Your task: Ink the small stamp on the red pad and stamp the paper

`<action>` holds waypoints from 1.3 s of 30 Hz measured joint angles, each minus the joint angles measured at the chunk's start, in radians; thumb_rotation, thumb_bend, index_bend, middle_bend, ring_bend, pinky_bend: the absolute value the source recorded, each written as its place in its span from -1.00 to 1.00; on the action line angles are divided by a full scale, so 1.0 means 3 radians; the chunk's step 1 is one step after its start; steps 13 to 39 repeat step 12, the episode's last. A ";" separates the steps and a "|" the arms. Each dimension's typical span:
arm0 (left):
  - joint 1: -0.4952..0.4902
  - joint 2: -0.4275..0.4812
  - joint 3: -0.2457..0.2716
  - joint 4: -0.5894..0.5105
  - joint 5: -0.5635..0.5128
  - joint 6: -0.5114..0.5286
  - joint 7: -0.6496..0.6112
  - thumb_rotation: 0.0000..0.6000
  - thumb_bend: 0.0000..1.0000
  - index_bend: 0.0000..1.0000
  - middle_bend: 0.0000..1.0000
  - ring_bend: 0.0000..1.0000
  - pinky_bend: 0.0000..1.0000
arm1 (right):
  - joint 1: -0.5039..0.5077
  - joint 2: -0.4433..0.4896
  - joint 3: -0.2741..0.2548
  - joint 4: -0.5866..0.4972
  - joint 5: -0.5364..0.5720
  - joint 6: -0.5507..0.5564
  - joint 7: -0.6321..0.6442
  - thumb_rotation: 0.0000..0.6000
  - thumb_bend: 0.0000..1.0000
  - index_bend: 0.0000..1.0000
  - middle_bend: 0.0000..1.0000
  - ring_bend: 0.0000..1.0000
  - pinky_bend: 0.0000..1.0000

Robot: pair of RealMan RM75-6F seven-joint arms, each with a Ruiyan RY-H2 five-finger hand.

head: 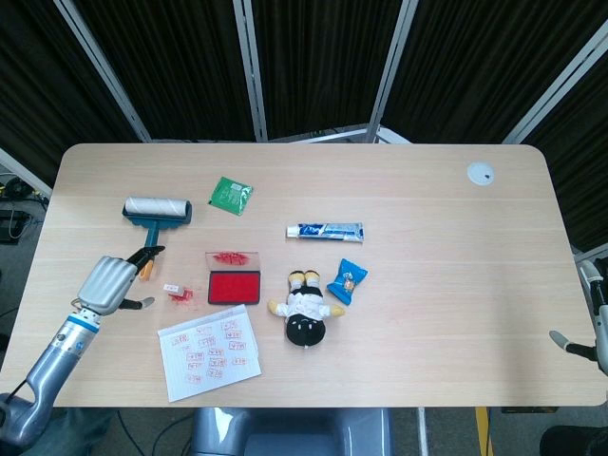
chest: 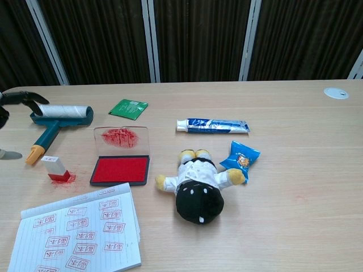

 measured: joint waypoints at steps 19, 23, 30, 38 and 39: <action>0.0587 0.0820 -0.0024 -0.1602 -0.0125 0.0761 0.1061 1.00 -1.00 -1.00 -1.00 -1.00 -1.00 | -0.0062 0.0127 -0.0066 -0.0049 -0.0344 0.0171 0.0251 1.00 -1.00 -1.00 -1.00 -1.00 -1.00; 0.0587 0.0820 -0.0024 -0.1602 -0.0125 0.0761 0.1061 1.00 -1.00 -1.00 -1.00 -1.00 -1.00 | -0.0062 0.0127 -0.0066 -0.0049 -0.0344 0.0171 0.0251 1.00 -1.00 -1.00 -1.00 -1.00 -1.00; 0.0587 0.0820 -0.0024 -0.1602 -0.0125 0.0761 0.1061 1.00 -1.00 -1.00 -1.00 -1.00 -1.00 | -0.0062 0.0127 -0.0066 -0.0049 -0.0344 0.0171 0.0251 1.00 -1.00 -1.00 -1.00 -1.00 -1.00; 0.0587 0.0820 -0.0024 -0.1602 -0.0125 0.0761 0.1061 1.00 -1.00 -1.00 -1.00 -1.00 -1.00 | -0.0062 0.0127 -0.0066 -0.0049 -0.0344 0.0171 0.0251 1.00 -1.00 -1.00 -1.00 -1.00 -1.00; 0.0587 0.0820 -0.0024 -0.1602 -0.0125 0.0761 0.1061 1.00 -1.00 -1.00 -1.00 -1.00 -1.00 | -0.0062 0.0127 -0.0066 -0.0049 -0.0344 0.0171 0.0251 1.00 -1.00 -1.00 -1.00 -1.00 -1.00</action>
